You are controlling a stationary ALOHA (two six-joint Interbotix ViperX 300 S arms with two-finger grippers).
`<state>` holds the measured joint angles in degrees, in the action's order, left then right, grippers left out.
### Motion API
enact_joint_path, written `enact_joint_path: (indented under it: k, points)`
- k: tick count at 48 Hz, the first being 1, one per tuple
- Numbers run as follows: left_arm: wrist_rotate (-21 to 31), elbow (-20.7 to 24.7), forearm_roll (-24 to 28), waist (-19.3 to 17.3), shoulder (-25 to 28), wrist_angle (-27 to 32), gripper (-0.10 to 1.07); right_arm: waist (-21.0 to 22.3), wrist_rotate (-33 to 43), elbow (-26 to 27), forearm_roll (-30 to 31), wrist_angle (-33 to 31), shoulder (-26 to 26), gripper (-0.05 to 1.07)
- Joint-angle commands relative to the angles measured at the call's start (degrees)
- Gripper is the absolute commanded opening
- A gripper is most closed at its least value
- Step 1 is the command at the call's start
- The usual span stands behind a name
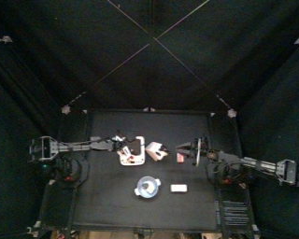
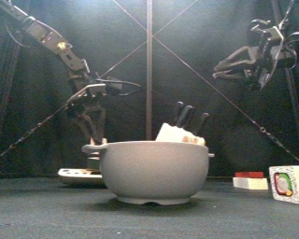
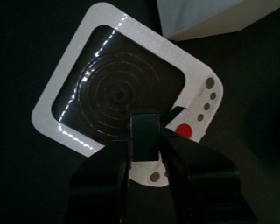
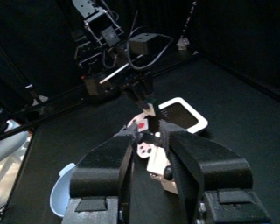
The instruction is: Put sushi piece in bowl
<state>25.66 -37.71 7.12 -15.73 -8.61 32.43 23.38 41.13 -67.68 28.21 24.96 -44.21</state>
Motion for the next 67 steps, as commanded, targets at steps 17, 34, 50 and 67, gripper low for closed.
enact_joint_path:
  k: [17, 34, 50, 67]
  points:
    - [-0.5, 1.0, -2.5, 15.8, -0.8, -9.1, 0.57, 0.2, 0.1, 0.6, -0.1, 0.4, 0.0, 0.68]
    - [-0.4, 3.1, -2.6, 25.8, 4.7, -16.9, 0.58, 0.2, 0.1, 0.6, -0.2, 0.4, 0.1, 0.68]
    - [-0.5, 6.2, -2.6, 27.6, 9.6, -17.3, 0.59, 0.1, 0.1, 0.5, -0.2, 0.4, 0.1, 0.68]
    - [-0.5, 6.0, -3.2, 27.9, 9.7, -17.2, 0.74, 0.1, 0.1, 0.4, -0.2, 0.4, 0.1, 0.68]
